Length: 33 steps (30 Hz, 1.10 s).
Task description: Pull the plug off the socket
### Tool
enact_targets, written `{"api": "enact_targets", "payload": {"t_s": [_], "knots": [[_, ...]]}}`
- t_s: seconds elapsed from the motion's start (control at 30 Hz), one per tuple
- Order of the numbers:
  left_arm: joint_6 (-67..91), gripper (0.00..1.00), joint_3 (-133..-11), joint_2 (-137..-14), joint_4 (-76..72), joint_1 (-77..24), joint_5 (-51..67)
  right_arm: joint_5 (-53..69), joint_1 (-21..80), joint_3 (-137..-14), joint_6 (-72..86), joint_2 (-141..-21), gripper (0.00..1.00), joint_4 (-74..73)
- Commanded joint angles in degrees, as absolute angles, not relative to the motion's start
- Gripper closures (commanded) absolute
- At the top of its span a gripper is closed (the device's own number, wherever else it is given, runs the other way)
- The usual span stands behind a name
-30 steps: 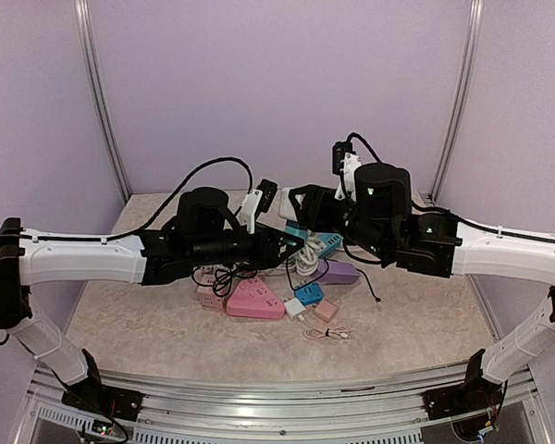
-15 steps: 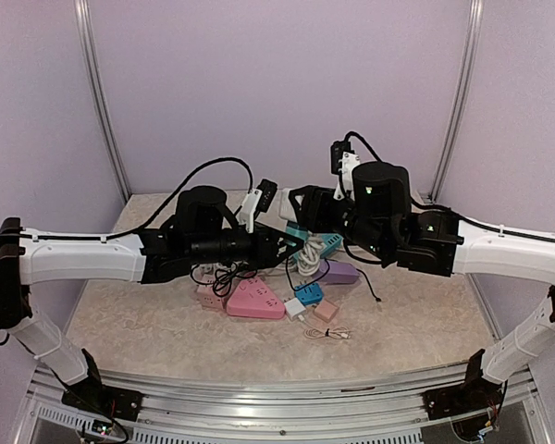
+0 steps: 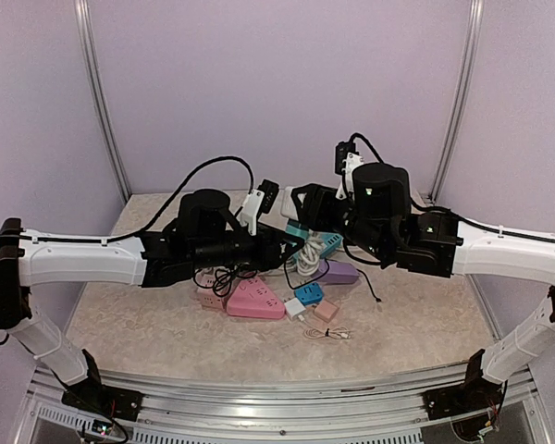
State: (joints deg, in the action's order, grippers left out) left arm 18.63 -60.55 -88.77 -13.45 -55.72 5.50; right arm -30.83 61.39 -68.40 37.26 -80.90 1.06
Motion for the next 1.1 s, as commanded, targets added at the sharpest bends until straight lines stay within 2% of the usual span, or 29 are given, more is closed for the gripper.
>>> {"api": "enact_targets", "payload": {"t_s": [0.0,0.4,0.6,0.73,1.07], "knots": [[15.9,1.00,-59.4,-87.3,-13.7,-56.1,3.7,-34.4,60.4,-68.1,36.5,-78.8,1.00,4.6],[20.2,1.00,-57.4,-85.6,-17.2,-51.9,15.7,-29.9,60.2,-65.0,33.0,-77.3,1.00,9.9],[21.5,1.00,-56.8,-85.1,-18.1,-50.6,18.0,-29.7,60.2,-65.1,32.7,-77.4,1.00,9.6],[20.9,1.00,-56.4,-85.0,-18.0,-50.9,16.2,-30.2,60.2,-65.2,33.4,-77.5,1.00,9.3],[13.6,1.00,-57.2,-84.7,-14.0,-55.4,3.4,-35.1,59.9,-66.2,36.9,-77.4,1.00,4.8]]}}
